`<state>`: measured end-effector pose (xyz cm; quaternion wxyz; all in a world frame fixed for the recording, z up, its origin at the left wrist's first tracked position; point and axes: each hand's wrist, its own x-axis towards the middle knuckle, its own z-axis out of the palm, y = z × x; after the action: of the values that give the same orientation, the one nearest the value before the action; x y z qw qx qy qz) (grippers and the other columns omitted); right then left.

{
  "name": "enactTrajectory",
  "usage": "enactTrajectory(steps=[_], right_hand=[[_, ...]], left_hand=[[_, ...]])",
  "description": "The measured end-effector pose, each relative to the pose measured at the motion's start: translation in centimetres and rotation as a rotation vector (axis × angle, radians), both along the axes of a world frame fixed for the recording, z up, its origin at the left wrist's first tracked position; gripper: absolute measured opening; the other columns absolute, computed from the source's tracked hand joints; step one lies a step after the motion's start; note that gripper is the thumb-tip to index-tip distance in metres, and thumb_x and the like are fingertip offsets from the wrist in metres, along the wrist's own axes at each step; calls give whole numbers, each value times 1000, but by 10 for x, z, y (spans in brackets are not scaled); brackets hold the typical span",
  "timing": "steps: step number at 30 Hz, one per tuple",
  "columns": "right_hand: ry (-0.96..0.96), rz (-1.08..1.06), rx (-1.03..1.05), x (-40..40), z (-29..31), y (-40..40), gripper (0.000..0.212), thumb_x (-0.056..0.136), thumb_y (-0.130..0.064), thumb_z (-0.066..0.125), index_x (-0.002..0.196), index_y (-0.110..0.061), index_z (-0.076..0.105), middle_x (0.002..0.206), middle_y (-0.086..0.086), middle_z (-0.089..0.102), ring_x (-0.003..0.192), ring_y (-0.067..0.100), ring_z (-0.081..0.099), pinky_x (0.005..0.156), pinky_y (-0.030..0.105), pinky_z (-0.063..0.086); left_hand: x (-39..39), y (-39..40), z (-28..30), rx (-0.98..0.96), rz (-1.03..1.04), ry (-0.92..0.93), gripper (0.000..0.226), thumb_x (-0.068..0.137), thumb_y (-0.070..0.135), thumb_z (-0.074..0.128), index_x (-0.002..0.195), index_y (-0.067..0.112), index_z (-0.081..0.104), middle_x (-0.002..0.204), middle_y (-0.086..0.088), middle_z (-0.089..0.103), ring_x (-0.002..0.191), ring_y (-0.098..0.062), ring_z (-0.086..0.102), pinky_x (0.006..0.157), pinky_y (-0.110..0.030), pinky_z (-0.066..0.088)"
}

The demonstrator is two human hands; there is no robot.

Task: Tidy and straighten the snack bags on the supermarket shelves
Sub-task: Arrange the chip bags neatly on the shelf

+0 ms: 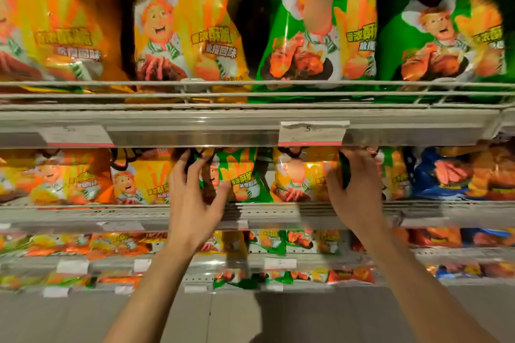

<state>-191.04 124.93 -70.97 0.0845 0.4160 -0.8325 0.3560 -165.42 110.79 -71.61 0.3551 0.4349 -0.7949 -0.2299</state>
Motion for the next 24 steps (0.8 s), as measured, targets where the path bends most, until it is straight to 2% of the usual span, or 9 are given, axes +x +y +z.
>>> enactTrajectory(steps=[2,5,9,11,13,17,19,21,24], right_hand=[[50,-53,-70,3,-11,-10,58,98,-47,45,123,4,60,115,25,62,111,43,56,97,46,43],[150,-53,-198,8,-25,-18,45,103,-34,54,122,7,56,107,24,60,104,42,58,93,43,44],[33,-30,-178,10,-33,-24,51,104,-43,46,143,-10,46,137,14,57,124,34,54,96,42,43],[80,-51,-155,12,-36,-24,51,104,-47,42,143,-14,45,134,11,60,118,32,59,87,41,44],[124,-79,-162,12,-39,-26,50,104,-49,38,140,-15,46,124,8,63,107,30,61,76,36,39],[194,-107,-206,9,-46,-30,50,104,-52,36,134,-15,49,112,5,65,86,23,54,70,35,37],[218,-111,-225,7,-48,-33,49,104,-52,35,133,-15,49,109,5,65,85,22,53,69,35,38],[237,-119,-225,6,-49,-35,49,104,-52,35,134,-15,48,110,7,66,89,29,61,68,36,40],[239,-106,-199,7,-48,-34,49,104,-51,35,135,-15,45,114,9,68,89,32,63,65,36,39]], left_hand=[[-6,-8,-12,-104,-22,-14,62,92,53,57,142,18,47,159,-13,28,150,-26,23,114,-37,25],[-15,-18,-26,-207,-46,8,60,94,52,55,144,20,45,161,-12,26,151,-25,23,113,-35,25],[-19,-27,-37,-253,-35,65,66,92,59,50,148,24,43,160,-6,29,150,-20,26,110,-34,29],[-21,-30,-39,-262,-43,76,69,91,63,46,149,27,41,161,-2,28,151,-17,25,109,-36,32],[-22,-31,-41,-293,-31,67,69,91,65,45,149,31,38,163,0,25,152,-17,24,109,-40,34],[-24,-32,-47,-337,-7,72,65,91,67,42,148,35,36,163,4,23,151,-16,25,107,-47,41],[-24,-34,-48,-355,-1,75,66,90,68,42,147,35,37,162,5,23,149,-19,30,108,-50,44],[-25,-36,-48,-359,6,71,66,90,68,42,147,34,38,162,6,24,145,-21,36,104,-52,48],[-25,-35,-47,-350,4,76,70,88,69,43,147,32,40,162,4,24,143,-21,39,101,-49,50]])
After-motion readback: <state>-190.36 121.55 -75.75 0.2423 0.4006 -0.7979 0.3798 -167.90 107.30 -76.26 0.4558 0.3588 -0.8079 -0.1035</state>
